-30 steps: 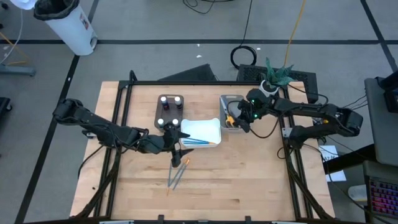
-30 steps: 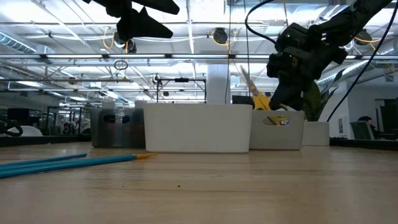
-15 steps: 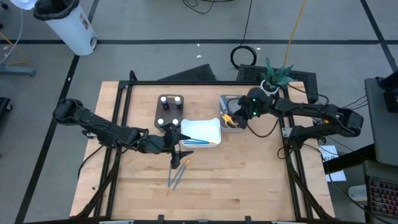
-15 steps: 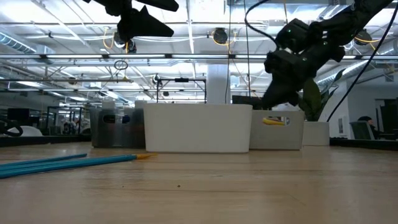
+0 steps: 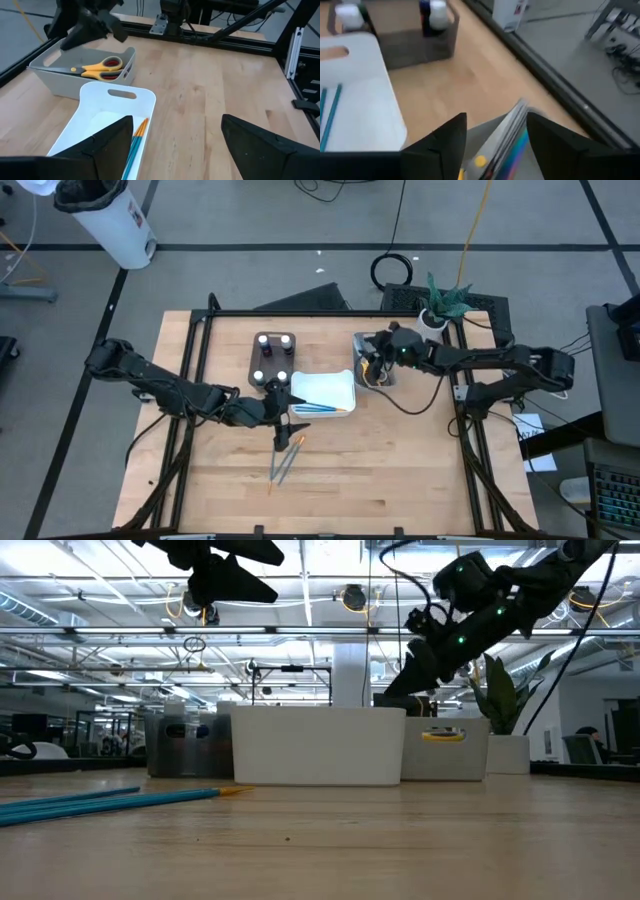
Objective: Pick & Place Paint Supplies
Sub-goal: Put the blue paint brush into the white bin
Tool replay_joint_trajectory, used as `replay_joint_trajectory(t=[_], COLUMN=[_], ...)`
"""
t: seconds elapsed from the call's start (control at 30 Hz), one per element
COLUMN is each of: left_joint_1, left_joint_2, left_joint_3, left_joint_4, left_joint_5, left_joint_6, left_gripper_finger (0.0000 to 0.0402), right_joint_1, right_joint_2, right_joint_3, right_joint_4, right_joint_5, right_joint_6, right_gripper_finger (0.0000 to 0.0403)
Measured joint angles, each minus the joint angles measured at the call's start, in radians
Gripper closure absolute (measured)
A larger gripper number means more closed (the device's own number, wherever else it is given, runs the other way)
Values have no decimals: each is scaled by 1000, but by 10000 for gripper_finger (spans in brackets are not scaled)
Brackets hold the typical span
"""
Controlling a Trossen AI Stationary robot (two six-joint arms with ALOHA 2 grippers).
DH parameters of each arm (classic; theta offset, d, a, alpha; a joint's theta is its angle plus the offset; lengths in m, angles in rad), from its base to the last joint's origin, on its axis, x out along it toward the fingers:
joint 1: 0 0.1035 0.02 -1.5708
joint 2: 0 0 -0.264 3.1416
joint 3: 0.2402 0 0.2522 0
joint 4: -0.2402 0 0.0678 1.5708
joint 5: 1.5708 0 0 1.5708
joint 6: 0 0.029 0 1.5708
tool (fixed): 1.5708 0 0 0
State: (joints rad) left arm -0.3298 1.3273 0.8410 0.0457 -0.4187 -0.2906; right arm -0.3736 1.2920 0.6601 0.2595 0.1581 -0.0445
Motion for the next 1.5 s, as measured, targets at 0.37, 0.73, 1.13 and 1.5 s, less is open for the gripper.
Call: replay_joint_trajectory(t=[0.37, 0.73, 1.13, 1.5], left_joint_1=[0, -12, -130, -365], left_joint_2=[0, 64, 220, 344], left_joint_3=[0, 0, 0, 0], left_joint_4=[-47, -226, -334, -320], left_joint_5=[18, 152, 495, 533], left_joint_6=[-97, -308, -549, -305], left_gripper_finger=[88, 97, 116, 139], right_joint_1=[182, 471, 526, 527], right_joint_2=[-27, -30, -30, -30], right_joint_3=[1, 0, 0, 0], right_joint_4=[94, 275, 293, 297], right_joint_5=[-199, -206, -203, -206], right_joint_6=[94, -57, -94, 31], right_gripper_finger=[198, 215, 219, 223])
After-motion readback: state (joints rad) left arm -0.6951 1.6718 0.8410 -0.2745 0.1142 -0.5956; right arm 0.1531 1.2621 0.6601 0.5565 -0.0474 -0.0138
